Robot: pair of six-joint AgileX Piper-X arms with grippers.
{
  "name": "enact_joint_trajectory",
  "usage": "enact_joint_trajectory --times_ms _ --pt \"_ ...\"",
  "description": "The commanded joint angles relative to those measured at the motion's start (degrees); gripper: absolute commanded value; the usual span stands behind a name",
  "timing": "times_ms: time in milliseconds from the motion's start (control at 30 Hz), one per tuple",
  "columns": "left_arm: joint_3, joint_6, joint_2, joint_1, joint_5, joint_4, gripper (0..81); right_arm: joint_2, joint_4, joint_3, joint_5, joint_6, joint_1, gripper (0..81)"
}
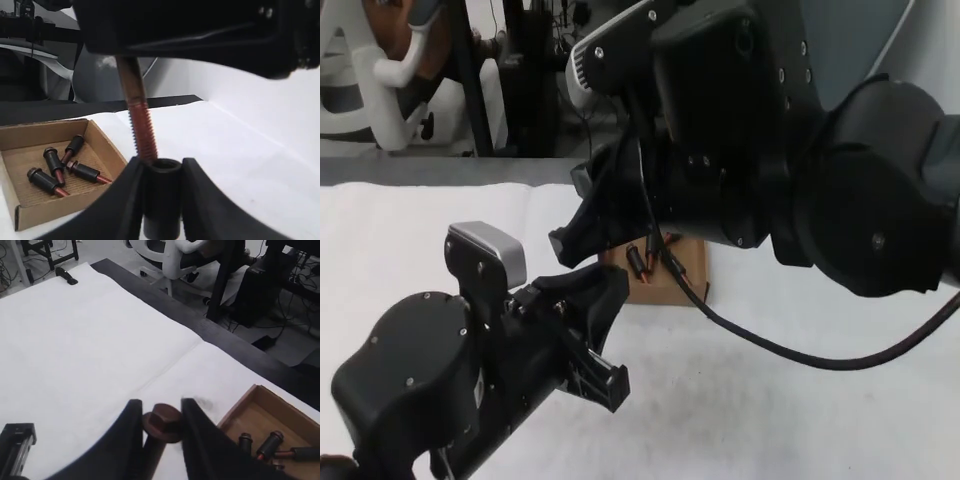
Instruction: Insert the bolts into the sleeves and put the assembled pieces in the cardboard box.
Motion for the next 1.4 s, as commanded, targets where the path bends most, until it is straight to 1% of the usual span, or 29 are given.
enact_joint_trajectory --times_ms 0,133,300,433,700,833,1067,1233,1367 --pt "-0.78 -0.09 -0.36 0.12 -0.8 -0.09 1.8 -1.25 -2.6 0.21 1.04 -0.32 0.11 0.6" --pt "-0.78 0.02 -0.36 0.12 -1.18 -0.06 1.8 -1.45 -2.48 0.32 1.06 -0.32 0.11 0.6" --pt "-0.78 0.0 -0.36 0.12 -3.69 -0.06 1.8 -1.45 -2.48 0.26 1.21 -0.32 0.27 0.6" --pt "-0.78 0.0 -0.36 0.12 -4.45 -0.06 1.8 -1.53 -2.48 0.26 1.33 -0.32 0.75 0.6" --pt "-0.78 -0.11 -0.36 0.12 -4.43 -3.92 1.8 -1.53 -2.75 1.9 2.04 -0.32 1.5 0.6" --pt "-0.78 -2.63 -0.36 0.12 -3.51 -4.04 1.8 -1.53 -4.16 2.83 2.27 -0.32 1.47 0.6" --pt "-0.78 -2.7 -0.36 0.12 -3.51 -5.06 1.8 -1.53 -4.25 3.07 2.37 -0.32 1.47 0.6" --pt "-0.78 -2.7 -0.36 0.12 -5.39 -9.63 1.8 -1.53 -2.02 3.07 2.37 -0.32 2.06 0.6" --pt "-0.78 -2.7 -0.36 0.12 -5.28 -9.56 1.8 -1.53 -1.52 3.07 2.37 -0.32 2.52 0.6"
